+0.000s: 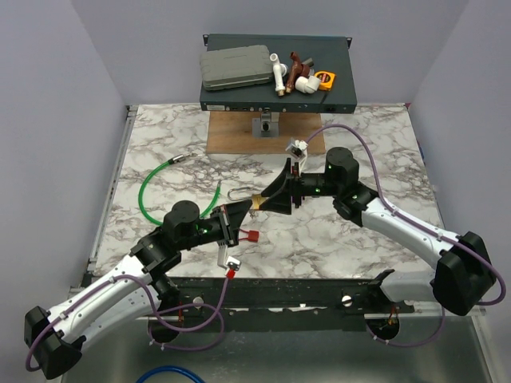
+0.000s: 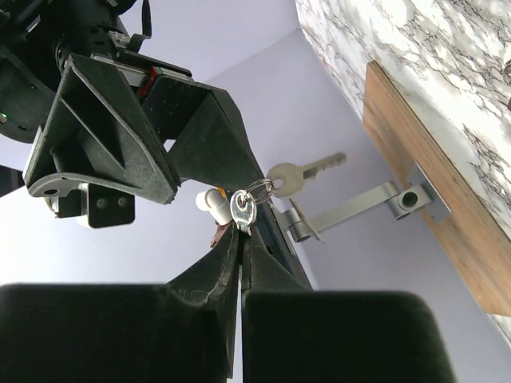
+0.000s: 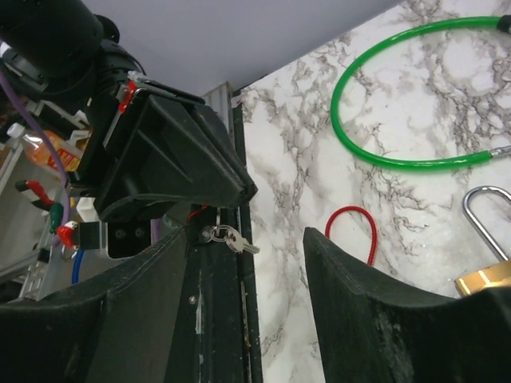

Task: Unlock with the key
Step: Place the lock at the center of the board.

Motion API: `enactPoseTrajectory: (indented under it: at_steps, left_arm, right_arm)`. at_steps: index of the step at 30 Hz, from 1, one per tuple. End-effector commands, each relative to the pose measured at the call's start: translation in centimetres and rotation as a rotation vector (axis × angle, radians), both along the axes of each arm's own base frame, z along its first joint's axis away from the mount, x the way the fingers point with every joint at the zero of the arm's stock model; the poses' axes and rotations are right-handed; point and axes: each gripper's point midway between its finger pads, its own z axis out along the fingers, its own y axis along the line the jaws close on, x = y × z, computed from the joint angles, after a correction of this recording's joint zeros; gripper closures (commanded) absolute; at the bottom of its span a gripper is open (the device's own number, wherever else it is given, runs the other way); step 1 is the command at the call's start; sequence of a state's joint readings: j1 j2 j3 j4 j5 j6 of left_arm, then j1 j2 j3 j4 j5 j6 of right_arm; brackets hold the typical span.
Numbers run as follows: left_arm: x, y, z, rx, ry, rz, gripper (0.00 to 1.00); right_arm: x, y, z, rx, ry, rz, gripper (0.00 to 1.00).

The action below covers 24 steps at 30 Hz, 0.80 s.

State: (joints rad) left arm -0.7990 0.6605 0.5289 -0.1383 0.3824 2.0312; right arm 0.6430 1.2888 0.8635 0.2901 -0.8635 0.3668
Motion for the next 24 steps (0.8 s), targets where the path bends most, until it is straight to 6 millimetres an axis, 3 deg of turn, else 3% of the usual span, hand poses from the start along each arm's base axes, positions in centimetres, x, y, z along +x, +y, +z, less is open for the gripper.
enactPoseTrajectory:
  at_steps: [1, 10, 24]
  left_arm:
    - [-0.5, -0.6, 1.3, -0.021, -0.041, -0.044, 1.0]
    - [0.0, -1.1, 1.4, -0.019, -0.05, -0.043, 1.0]
    - [0.0, -1.6, 0.9, -0.008, -0.059, -0.046, 1.0]
  right_arm:
    - [-1.6, 0.1, 0.5, 0.017, 0.02, 0.099, 0.38]
    - [-2.3, 0.8, 0.1, 0.025, 0.068, 0.207, 0.56]
    - [-2.0, 1.4, -0.1, 0.037, 0.113, 0.237, 0.68]
